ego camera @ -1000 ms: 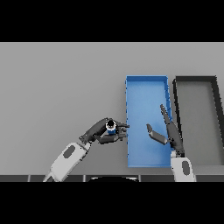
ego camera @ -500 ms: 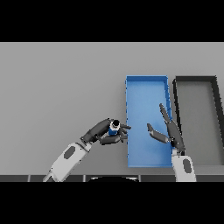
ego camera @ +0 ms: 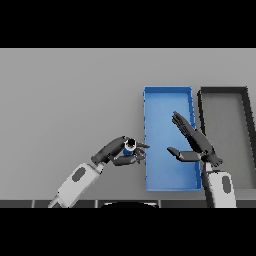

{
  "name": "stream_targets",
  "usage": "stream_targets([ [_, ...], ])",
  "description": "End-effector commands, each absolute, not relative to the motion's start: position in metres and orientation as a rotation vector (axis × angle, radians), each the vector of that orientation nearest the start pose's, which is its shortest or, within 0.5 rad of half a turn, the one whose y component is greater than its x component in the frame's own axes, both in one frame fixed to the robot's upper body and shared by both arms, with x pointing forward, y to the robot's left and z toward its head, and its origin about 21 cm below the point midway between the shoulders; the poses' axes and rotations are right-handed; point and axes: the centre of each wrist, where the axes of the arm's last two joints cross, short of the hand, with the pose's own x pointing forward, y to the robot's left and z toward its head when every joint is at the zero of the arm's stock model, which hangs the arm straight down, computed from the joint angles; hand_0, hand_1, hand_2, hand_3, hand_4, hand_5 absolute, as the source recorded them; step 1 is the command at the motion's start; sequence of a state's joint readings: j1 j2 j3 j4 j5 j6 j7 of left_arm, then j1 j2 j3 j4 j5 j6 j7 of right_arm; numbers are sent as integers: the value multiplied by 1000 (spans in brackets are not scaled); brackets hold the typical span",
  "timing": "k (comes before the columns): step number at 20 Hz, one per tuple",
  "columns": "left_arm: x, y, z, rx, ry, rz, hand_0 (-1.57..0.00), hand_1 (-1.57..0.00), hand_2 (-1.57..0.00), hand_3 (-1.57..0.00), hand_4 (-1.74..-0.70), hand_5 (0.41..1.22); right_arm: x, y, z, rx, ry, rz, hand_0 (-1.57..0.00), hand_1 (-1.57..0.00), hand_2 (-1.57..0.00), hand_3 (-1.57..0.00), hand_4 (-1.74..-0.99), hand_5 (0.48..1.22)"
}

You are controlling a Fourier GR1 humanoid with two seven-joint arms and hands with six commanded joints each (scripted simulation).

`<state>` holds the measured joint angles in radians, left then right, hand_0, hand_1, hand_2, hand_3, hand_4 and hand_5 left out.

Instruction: Pick up the blue pipe and place it into the blue bin.

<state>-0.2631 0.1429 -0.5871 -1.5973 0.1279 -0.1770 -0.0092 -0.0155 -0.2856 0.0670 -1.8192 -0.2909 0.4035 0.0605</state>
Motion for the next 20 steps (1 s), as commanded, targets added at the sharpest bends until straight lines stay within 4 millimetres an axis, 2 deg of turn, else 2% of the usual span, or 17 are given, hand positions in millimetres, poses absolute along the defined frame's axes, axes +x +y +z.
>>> stream_targets([
  [1,253,99,49,-618,-1649,-776,-1571,-1571,-1571,-1444,-1731,1221,244,-258,88,458,-1699,526,1,1,1,1,-1313,517],
  [3,253,102,51,-612,-1659,-781,-1571,-1571,-1571,-1443,-1731,1221,248,-250,113,542,-1700,646,1,1,1,1,-1331,507],
  [7,254,98,52,-597,-1637,-796,-1571,-1571,-1571,-1441,-1730,1221,254,-226,147,657,-1686,842,1,1,1,1,-1338,495],
  [10,254,100,52,-601,-1647,-803,-1571,-1571,-1571,-1439,-1730,1221,258,-206,162,684,-1674,950,1,1,1,1,-1326,485],
  [13,254,103,53,-623,-1660,-799,-1571,-1571,-1571,-1444,-1728,1221,262,-185,171,728,-1666,1051,1,1,1,1,-1307,497],
  [16,255,96,51,-646,-1659,-807,-1571,-1571,-1571,-1506,-1593,1221,271,-162,173,742,-1653,1126,1,1,1,1,-1256,517],
  [20,260,99,51,-632,-1651,-823,-1571,-1571,-1571,-1544,-1510,1221,281,-137,175,738,-1609,1169,1,1,1,1,-1218,509],
])
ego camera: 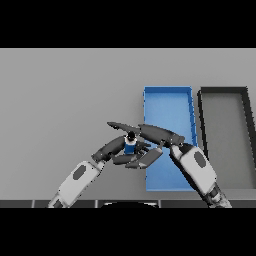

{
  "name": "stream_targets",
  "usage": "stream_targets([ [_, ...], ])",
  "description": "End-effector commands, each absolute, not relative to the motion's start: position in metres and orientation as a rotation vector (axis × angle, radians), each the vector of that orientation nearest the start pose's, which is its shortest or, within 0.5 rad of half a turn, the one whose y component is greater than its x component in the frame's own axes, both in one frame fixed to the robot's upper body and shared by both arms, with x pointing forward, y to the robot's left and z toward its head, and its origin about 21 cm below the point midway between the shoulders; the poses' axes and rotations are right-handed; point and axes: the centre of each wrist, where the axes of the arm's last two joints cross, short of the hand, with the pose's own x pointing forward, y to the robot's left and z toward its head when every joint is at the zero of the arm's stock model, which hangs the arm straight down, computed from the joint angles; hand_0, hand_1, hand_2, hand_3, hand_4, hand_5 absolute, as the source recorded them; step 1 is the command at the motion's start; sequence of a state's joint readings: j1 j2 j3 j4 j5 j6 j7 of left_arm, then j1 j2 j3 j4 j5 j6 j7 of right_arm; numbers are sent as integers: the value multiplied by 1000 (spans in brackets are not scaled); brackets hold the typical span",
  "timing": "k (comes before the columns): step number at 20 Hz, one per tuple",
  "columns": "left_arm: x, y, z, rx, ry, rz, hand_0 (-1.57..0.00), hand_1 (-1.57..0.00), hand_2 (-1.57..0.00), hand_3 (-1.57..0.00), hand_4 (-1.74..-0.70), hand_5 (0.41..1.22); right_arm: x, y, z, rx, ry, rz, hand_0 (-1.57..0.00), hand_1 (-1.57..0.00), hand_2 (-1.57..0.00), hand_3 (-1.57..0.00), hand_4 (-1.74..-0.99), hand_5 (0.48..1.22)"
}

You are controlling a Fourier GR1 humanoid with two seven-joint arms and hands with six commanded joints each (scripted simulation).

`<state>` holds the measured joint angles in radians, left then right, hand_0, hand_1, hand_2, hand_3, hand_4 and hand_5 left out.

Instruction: Pick up the blue pipe and place it into the blue bin.

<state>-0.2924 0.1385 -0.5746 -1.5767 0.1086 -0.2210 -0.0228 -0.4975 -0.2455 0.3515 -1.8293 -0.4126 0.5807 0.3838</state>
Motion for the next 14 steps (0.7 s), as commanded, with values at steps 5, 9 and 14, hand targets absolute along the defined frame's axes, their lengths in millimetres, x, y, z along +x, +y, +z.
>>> stream_targets([
  [5,260,100,51,-642,-1658,-821,-1571,-1571,-1571,-1284,-1568,1221,289,-115,176,778,-1572,1219,-107,-140,-160,-116,-1291,483],
  [9,256,100,55,-516,-1647,-900,-1571,-1543,-1571,-1211,-1665,1221,292,-100,179,848,-1589,1259,-869,-877,-881,-775,-1486,516],
  [14,259,99,53,-623,-1665,-822,-1571,-1562,-1571,-1453,-1716,1221,291,-97,178,916,-1612,1210,-1341,-1344,-1345,-1288,-1445,923],
])
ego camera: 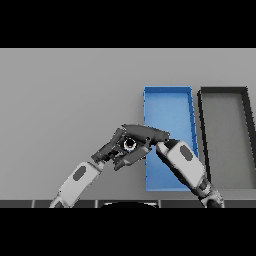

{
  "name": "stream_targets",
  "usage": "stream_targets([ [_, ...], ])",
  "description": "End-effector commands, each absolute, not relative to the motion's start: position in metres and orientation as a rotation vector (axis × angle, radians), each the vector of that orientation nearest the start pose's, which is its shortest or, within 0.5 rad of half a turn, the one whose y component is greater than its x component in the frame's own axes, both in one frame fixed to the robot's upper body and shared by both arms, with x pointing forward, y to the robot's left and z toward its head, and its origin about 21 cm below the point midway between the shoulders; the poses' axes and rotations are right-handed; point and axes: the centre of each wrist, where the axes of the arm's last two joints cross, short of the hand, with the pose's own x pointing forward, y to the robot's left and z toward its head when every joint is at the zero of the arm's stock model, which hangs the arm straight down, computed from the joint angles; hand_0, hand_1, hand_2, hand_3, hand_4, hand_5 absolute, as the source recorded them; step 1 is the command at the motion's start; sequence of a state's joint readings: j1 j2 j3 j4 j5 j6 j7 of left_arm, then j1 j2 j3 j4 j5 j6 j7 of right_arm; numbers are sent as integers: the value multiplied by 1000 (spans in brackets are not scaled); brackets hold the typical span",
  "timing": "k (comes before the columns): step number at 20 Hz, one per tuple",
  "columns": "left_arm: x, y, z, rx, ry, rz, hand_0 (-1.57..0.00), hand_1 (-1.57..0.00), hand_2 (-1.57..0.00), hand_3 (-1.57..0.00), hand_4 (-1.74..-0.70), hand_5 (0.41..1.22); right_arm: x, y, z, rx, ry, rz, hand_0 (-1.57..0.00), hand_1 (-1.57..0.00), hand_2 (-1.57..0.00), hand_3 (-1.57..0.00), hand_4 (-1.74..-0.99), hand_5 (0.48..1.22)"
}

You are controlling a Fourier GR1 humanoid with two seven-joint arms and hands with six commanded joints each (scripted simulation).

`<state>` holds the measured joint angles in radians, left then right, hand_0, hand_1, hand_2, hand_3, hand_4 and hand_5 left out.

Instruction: Pick up the blue pipe and place it into the blue bin.

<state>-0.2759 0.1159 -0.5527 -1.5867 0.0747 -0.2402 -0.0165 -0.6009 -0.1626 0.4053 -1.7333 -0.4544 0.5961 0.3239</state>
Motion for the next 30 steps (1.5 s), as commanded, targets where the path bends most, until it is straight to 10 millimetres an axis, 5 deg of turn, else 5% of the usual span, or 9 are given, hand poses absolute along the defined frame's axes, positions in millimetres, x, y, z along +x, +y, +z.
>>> stream_targets([
  [1,260,101,51,-626,-1658,-821,-1571,-1564,-1571,-1477,-1720,1221,291,-98,179,887,-1625,1251,-1387,-1389,-1390,-1344,-1438,982],
  [7,263,100,54,-615,-1659,-841,-1571,-1569,-1571,-1546,-1729,1221,288,-94,177,942,-1637,1268,-1523,-1523,-1524,-1512,-1470,1158],
  [8,262,98,53,-622,-1655,-841,-1571,-1569,-1571,-1442,-1724,1221,290,-97,176,950,-1637,1246,-1532,-1533,-1533,-1523,-1475,1171],
  [9,262,101,55,-611,-1675,-848,-1569,-1513,-1458,-1468,-1656,1221,289,-97,178,955,-1653,1235,-1540,-1540,-1541,-1533,-1478,1181],
  [11,262,102,56,-578,-1686,-902,-1045,-991,-950,-963,-1426,1221,286,-94,180,940,-1652,1233,-1551,-1551,-1552,-1547,-1483,1195],
  [14,266,107,55,-557,-1678,-983,-535,-507,-486,-492,-1144,1221,283,-94,180,937,-1657,1217,-1561,-1561,-1561,-1559,-1486,1208],
  [17,263,108,52,-498,-1692,-1010,-273,-259,-248,-252,-955,972,284,-95,180,925,-1661,1217,-1566,-1566,-1566,-1565,-1488,1214],
  [21,269,104,51,-478,-1657,-988,-111,-106,-101,-102,-861,734,283,-93,180,898,-1658,1216,-1569,-1569,-1569,-1568,-1487,1218],
  [30,259,108,45,-493,-1563,-888,-14,-13,-13,-13,-913,543,289,-98,194,1092,-1514,1023,-1571,-1571,-1571,-1571,-1491,1221],
])
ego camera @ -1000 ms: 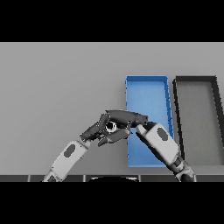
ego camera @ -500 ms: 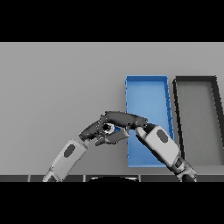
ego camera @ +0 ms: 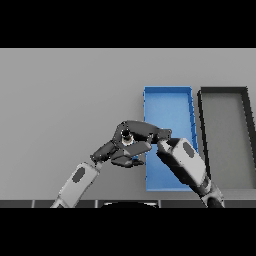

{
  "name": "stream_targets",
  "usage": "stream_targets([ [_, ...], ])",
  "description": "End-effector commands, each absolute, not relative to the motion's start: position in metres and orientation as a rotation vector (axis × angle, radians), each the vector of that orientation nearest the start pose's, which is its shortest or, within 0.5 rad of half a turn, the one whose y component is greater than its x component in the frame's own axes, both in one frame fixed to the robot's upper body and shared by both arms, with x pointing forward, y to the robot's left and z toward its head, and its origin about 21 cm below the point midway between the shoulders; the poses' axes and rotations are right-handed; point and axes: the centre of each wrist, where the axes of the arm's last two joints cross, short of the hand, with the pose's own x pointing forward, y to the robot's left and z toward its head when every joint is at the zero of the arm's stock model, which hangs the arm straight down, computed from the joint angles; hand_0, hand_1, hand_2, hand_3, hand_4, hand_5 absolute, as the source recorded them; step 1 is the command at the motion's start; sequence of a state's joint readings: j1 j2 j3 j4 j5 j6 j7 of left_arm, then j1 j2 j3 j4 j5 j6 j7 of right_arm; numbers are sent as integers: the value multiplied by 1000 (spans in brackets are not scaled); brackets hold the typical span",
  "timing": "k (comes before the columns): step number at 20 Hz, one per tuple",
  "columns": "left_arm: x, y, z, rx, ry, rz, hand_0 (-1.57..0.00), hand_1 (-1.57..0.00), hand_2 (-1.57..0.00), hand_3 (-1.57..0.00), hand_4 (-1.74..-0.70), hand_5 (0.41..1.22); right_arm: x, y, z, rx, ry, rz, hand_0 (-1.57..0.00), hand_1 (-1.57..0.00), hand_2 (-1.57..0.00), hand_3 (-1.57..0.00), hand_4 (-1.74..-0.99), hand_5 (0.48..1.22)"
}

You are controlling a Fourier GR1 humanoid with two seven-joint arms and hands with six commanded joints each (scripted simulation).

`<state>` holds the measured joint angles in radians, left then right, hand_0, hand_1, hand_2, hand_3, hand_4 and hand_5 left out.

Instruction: Pick up the blue pipe and place it into the blue bin.

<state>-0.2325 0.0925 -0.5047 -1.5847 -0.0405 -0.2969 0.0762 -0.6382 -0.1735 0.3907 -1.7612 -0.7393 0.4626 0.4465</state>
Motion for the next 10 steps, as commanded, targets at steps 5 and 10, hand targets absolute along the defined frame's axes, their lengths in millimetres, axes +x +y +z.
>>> stream_targets([
  [5,258,112,46,-482,-1534,-891,-4,-4,-3,-4,-926,496,297,-102,271,1131,-1598,964,-1571,-1571,-1571,-1571,-1493,1221],
  [10,255,112,48,-470,-1544,-903,-1,-1,0,0,-916,486,321,-114,318,1053,-1757,880,-1571,-1571,-1571,-1571,-1496,1221],
])
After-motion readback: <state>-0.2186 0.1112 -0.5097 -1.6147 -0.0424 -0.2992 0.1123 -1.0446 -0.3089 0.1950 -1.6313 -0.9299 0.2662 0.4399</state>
